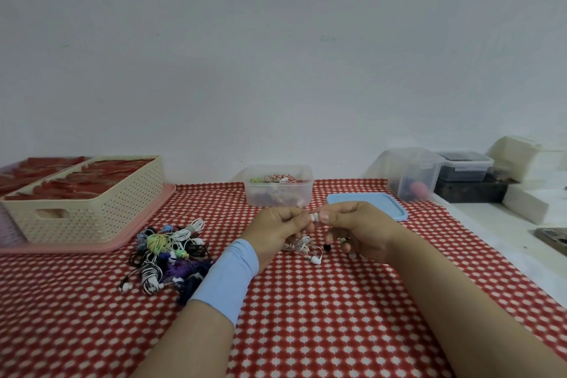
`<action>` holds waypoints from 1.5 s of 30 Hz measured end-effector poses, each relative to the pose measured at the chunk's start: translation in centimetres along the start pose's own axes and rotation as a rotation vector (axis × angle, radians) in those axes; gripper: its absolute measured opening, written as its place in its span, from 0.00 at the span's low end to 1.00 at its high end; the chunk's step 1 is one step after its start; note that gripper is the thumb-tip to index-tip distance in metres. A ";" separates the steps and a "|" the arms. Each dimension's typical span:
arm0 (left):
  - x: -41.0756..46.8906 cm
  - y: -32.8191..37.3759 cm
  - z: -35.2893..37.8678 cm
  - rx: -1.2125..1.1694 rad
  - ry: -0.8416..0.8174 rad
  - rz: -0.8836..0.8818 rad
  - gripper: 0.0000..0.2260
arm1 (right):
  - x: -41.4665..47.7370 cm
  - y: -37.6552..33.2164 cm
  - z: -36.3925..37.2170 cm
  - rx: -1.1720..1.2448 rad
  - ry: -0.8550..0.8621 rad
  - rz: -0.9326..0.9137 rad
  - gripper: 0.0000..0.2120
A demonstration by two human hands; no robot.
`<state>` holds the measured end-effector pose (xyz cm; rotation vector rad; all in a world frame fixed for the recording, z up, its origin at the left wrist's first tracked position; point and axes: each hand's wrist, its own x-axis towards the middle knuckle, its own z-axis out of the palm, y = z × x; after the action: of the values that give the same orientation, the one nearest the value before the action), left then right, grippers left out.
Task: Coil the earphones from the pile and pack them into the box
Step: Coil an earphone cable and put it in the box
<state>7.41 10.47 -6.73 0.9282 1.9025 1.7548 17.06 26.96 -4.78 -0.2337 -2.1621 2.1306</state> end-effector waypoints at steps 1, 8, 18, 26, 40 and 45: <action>0.0 0.0 0.0 0.011 -0.004 0.000 0.06 | 0.1 0.1 -0.1 -0.016 0.006 -0.003 0.14; 0.0 0.0 0.2 0.012 0.031 0.011 0.06 | 0.0 0.1 0.2 -0.008 0.046 -0.047 0.09; -0.2 0.8 0.7 0.060 0.126 -0.022 0.09 | -0.7 -0.7 0.1 -0.342 0.171 -0.287 0.08; -0.2 0.9 0.9 0.091 0.123 -0.057 0.09 | -0.6 -0.8 0.2 -0.427 0.198 -0.313 0.06; -0.5 1.0 0.9 0.230 0.032 0.021 0.07 | -1.4 -0.8 -1.2 -0.190 0.035 -0.043 0.07; -0.4 1.2 1.0 0.221 0.010 0.042 0.05 | -0.9 -0.7 -1.6 -0.179 0.015 -0.040 0.07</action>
<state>8.62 10.88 -5.79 1.0442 2.1292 1.5969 18.19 28.34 -4.07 -0.2169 -2.3296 1.9090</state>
